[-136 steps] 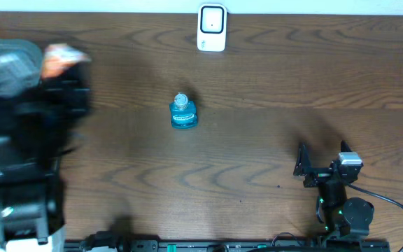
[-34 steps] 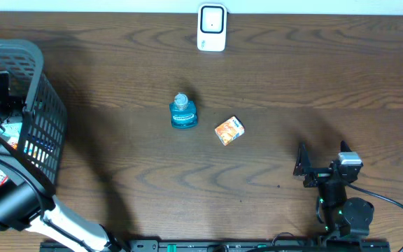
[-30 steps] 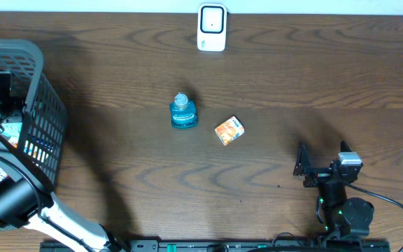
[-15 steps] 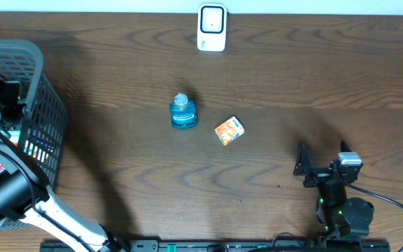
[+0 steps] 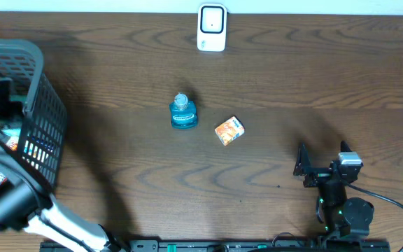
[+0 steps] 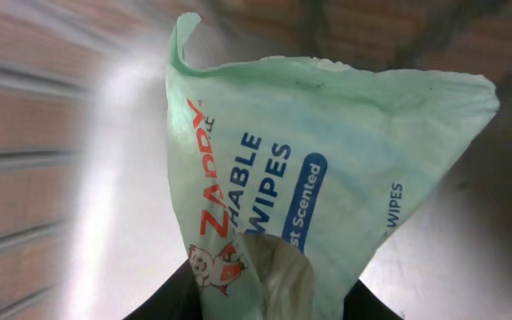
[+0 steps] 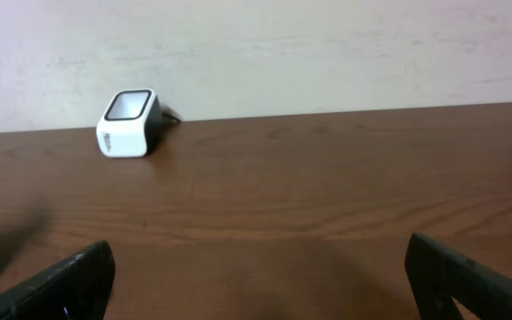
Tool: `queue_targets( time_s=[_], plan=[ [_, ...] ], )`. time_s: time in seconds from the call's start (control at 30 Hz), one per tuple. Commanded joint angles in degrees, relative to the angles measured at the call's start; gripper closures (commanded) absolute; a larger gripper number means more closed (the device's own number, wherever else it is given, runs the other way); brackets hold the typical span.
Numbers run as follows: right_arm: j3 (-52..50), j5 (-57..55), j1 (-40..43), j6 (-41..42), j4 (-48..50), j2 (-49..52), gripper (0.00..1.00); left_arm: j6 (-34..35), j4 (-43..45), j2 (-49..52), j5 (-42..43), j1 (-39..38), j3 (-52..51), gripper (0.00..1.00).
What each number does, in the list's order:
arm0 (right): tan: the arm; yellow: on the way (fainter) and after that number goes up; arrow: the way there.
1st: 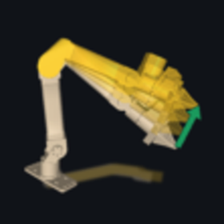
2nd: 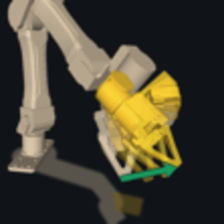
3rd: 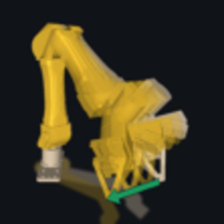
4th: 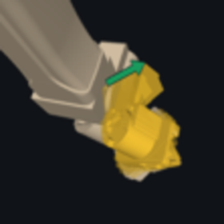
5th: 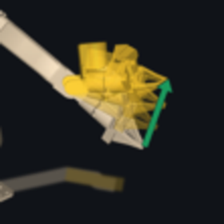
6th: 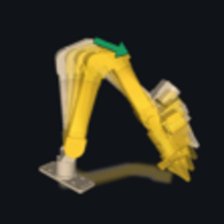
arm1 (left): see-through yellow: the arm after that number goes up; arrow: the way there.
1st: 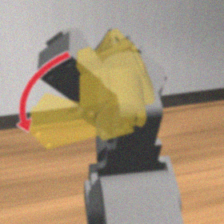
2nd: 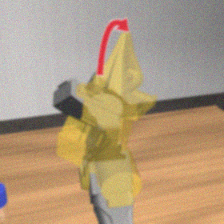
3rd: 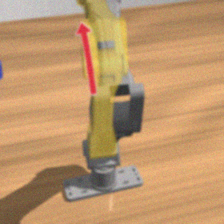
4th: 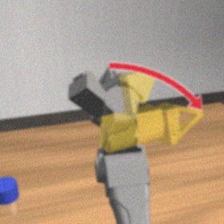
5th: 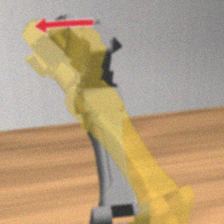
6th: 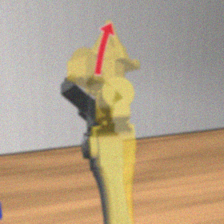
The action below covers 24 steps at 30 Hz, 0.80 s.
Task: Scan the item barcode
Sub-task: 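Reach into the basket and grasp the green wipes pack, left gripper, then carry the green wipes pack toward the scanner and lower it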
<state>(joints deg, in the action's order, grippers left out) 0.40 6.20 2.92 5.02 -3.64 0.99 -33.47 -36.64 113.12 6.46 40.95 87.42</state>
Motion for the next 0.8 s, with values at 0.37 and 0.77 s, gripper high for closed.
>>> queue_targets(
  time_s=[0.37,0.77],
  plan=[
    [-0.1,0.1,-0.3,0.5,-0.2,-0.2,0.01,15.8,2.6,-44.6,39.7,-3.8,1.1,0.65],
    [-0.1,0.1,-0.3,0.5,-0.2,-0.2,0.01,15.8,-3.3,-48.8,50.2,-42.8,0.9,0.64]
  ],
)
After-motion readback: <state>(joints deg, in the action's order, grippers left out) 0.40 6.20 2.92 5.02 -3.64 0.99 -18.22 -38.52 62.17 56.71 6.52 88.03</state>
